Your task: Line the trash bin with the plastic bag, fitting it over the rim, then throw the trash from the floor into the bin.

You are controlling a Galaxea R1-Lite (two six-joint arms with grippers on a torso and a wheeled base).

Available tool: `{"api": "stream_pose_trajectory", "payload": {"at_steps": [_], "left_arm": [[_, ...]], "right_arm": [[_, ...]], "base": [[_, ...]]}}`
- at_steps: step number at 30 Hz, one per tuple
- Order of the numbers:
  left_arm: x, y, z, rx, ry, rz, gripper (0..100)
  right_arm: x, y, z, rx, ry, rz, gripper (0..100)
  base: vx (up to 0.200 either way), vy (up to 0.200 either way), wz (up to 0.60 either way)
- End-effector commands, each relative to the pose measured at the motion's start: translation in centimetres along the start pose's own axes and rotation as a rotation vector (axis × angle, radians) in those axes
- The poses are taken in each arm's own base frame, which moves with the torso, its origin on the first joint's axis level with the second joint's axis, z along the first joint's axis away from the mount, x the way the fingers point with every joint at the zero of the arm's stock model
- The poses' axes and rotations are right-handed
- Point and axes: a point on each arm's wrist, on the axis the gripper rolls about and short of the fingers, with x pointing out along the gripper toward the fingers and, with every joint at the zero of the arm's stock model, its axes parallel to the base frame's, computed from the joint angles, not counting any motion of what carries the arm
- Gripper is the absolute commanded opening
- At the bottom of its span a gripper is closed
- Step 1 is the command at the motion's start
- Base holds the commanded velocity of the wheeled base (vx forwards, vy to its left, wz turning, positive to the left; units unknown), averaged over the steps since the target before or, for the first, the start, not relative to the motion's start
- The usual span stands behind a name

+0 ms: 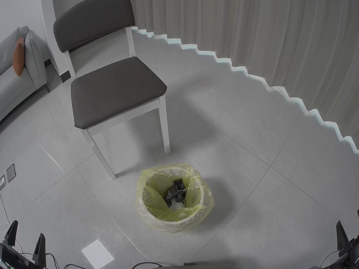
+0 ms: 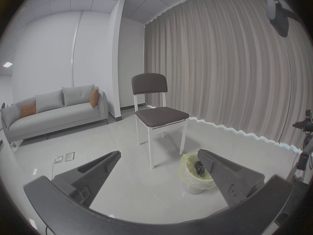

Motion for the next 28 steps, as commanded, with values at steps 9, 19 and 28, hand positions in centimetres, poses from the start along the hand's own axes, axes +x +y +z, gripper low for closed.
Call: {"api": "stream_pose_trajectory", "payload": {"at_steps": [9, 19, 28], "left_arm": [[0.04, 0.02, -0.5, -0.003, 0.006, 0.008, 100], [0.04, 0.0, -0.5, 0.006, 0.006, 0.0, 100], [0.04, 0.0, -0.5, 0.006, 0.006, 0.0, 100]], "right_arm": [[0.01, -0.03, -0.33, 0.029, -0.008, -0.008, 100], [0.03, 0.04, -0.37, -0.008, -0.009, 0.023, 100], [0.02, -0.02, -0.31, 0.025, -0.012, -0.006, 100]], "base": [[0.0, 0.0, 0.0], [0.0, 0.0, 0.0], [0.0, 0.0, 0.0]]}}
